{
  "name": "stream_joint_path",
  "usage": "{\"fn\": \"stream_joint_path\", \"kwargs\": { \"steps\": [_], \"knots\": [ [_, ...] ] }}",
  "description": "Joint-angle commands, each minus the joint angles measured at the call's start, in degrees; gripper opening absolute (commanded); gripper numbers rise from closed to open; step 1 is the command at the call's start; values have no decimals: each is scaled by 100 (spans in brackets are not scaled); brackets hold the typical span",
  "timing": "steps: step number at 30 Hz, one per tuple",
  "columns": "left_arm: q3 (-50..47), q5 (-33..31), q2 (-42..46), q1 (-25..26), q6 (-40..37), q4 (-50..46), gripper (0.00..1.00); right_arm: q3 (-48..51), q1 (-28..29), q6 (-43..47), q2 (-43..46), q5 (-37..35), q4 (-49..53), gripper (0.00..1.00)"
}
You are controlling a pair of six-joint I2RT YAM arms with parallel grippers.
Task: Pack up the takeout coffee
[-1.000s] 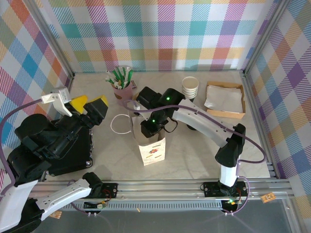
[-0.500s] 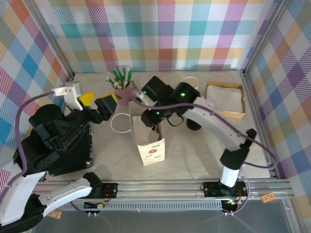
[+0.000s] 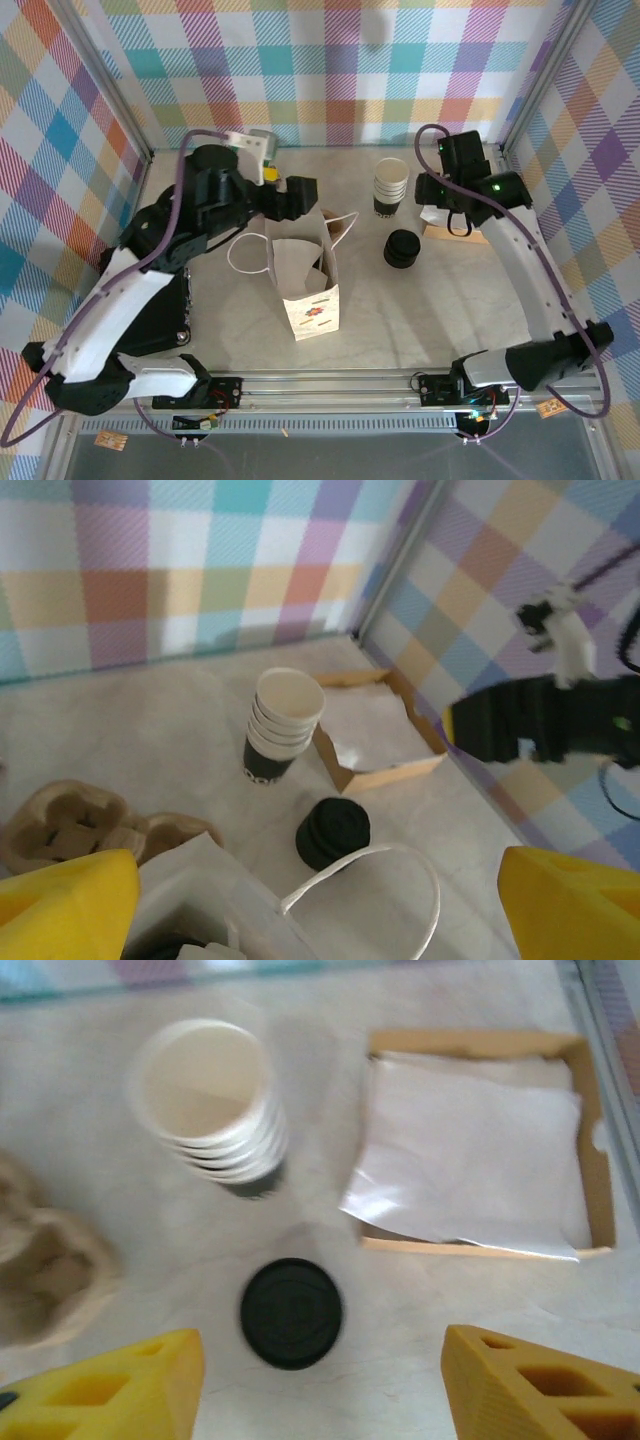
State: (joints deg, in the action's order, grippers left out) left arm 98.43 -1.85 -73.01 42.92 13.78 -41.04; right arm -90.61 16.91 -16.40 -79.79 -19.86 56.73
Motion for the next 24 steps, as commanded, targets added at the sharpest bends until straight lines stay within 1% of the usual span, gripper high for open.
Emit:
{"fn": "stream_joint_path", "kwargs": {
  "steps": [1,5,12,18,24],
  "knots": [
    [309,467,-208,-23,-240,-54,92,364,-613,-303,-338,271,-755,68],
    [729,501,-727,-23,-360,-247,92,268,-1283,-342,-1204,777,-962,72],
    [1524,121,-1505,-20,-478,-696,92,-501,-1986,-260,-2834,1218,-982,78],
    [1818,-66,-1853,-28,-318,-803,91,-1434,-2276,-147,-4031,1326,-826,81],
    [1895,-185,-1919,-27,-115,-856,90,-2300,-2456,128,-4905,1577,-524,85]
  ]
}}
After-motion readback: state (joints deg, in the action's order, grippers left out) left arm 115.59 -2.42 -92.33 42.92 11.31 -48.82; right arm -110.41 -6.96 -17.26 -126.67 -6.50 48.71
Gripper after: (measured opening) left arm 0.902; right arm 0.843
